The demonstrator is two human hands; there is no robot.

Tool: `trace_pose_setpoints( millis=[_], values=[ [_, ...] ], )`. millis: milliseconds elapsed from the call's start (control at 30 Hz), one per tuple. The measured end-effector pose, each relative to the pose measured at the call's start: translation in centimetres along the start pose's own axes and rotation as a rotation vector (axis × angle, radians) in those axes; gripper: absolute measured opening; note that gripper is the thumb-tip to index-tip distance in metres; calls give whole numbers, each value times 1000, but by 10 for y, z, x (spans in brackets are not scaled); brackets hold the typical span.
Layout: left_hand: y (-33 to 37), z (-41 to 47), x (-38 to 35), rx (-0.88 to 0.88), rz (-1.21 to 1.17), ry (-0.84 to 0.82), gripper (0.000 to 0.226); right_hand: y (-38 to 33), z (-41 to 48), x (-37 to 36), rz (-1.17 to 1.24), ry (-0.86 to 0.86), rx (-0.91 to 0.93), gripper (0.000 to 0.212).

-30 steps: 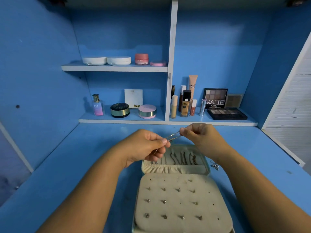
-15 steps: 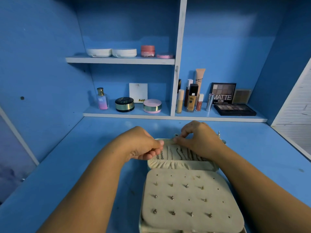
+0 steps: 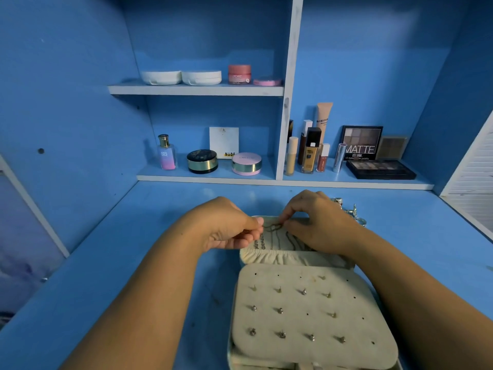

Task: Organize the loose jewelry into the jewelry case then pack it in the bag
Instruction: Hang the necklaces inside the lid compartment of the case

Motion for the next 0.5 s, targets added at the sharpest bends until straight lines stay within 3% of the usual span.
trace_pose_setpoints(
  millis=[300,500],
  values=[
    [2,-6,-5,-11,-34,-100,18,-2,-2,-8,-19,-135,22,25],
    [1,-10,-9,4,-17,-161,18,-5,-2,-9,36,-146,33,24]
  ],
)
Point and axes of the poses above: each hand's wrist, its own z-axis towards the middle knuckle, its own x-axis out of the back of the hand, y = z × x, the point moved 8 cm from there along z, towards the middle knuckle, and after that the axes turned 13 degrees about -y, right-handed, at the moved point
